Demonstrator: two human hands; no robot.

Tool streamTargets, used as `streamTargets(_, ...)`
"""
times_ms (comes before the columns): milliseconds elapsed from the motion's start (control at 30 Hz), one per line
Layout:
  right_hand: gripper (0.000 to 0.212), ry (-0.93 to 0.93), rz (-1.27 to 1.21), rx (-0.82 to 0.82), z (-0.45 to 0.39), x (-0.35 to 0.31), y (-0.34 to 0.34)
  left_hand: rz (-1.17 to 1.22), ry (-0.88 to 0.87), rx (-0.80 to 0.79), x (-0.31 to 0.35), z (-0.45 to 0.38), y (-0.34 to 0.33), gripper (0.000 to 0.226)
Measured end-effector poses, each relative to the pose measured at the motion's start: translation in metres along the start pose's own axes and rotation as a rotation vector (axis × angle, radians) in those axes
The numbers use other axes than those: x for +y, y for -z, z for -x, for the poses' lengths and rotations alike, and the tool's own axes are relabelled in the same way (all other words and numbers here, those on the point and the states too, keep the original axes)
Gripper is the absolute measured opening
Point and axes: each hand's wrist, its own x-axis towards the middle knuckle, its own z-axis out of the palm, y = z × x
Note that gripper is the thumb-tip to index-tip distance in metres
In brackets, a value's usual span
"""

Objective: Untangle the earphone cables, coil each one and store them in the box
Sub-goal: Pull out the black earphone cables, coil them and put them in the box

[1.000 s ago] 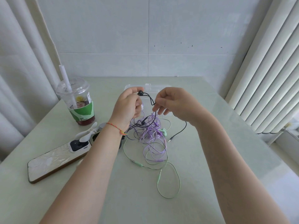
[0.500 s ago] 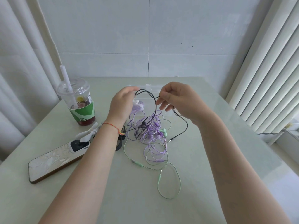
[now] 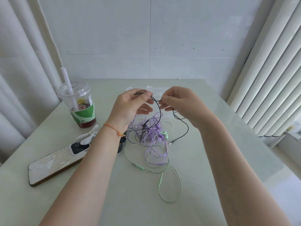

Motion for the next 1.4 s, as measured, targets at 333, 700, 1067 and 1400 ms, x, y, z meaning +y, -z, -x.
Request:
streamTargets(333,0.011,0.017,0.123,0.002,0.001,0.003,-0.002,-0.188,0.040,-0.058,-0.004,-0.001,-0.004,0.010)
streamTargets(700,0.014,-0.018,0.256,-0.170,0.001,0.003,-0.005,-0.014,0.167,-0.002,0.000,0.000,-0.009,0.008)
streamTargets(1067,0.005,0.007,0.259,0.070,-0.002,0.006,-0.001,0.163,0.165,-0.061,0.001,0.000,-0.009,0.030)
streamTargets(1400,0.014,-0.104,-0.217,0.461,-0.006,0.005,0.006,-0.566,0.057,0.109,-0.021,-0.009,0.007,0.004)
